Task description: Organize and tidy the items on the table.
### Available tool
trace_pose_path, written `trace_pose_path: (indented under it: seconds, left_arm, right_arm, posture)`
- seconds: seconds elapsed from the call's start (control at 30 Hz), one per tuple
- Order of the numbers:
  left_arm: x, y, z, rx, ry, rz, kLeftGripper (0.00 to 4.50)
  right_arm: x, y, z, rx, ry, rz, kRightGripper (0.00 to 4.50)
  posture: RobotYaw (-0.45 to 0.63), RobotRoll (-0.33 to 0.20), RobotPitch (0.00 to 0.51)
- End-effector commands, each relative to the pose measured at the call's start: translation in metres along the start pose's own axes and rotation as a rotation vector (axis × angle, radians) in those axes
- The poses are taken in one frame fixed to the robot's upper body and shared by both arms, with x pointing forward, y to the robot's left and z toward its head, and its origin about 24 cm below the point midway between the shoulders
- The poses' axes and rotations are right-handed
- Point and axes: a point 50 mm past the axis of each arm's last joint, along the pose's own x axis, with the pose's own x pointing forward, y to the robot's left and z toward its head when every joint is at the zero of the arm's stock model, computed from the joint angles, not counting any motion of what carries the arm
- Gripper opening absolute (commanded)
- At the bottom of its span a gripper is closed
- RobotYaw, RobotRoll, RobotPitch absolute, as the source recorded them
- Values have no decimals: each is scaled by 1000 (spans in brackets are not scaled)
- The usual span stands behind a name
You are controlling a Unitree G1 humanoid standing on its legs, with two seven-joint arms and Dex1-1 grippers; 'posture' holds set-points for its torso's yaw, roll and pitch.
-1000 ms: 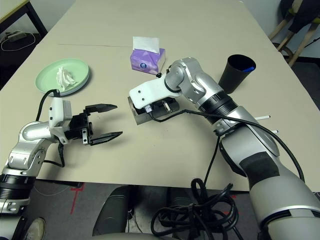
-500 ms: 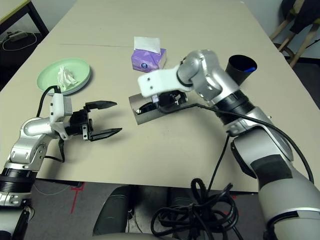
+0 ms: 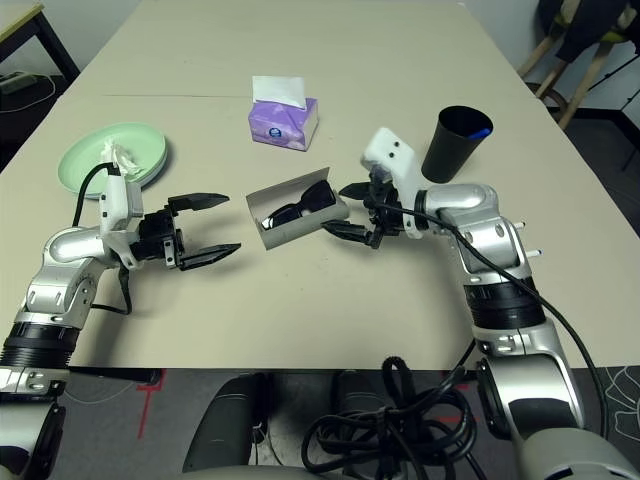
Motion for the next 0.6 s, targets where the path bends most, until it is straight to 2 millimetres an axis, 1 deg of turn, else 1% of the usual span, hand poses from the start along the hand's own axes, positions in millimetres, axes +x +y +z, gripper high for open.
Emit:
trace_pose_path:
  seconds: [0.03,0.17,0.23,0.33,0.47,0.6]
  left_arm:
    - [1,3,-3,1,-3,46,4500]
    - [3,5,-5,5,-12,67,4500]
    - [4,6,-6,8,-15,73,4500]
    - [7,8,-8,9,-17,76,4500]
    - [9,13,-10,15,-24,89,4500]
    - [12,18,-12,19,-29,95,4500]
  right_arm:
    - [-14,-10,-12,-24,-109,-103,4463]
    - [-24,-16,-26,-41,-187,-160,4463]
    - [-26,-14,-33,-52,-188,-147,4463]
    - [-33,-9,-41,-63,-238,-118,4463]
    - [-39,-4,-45,-91,-276,-78,4463]
    - [-43,-1,-48,-131,-273,-43,4463]
  posture:
    - [48,0,125]
    - [61,0,123]
    - [60,0,121]
    - [58,0,118]
    - [54,0,117]
    - [51,0,116]
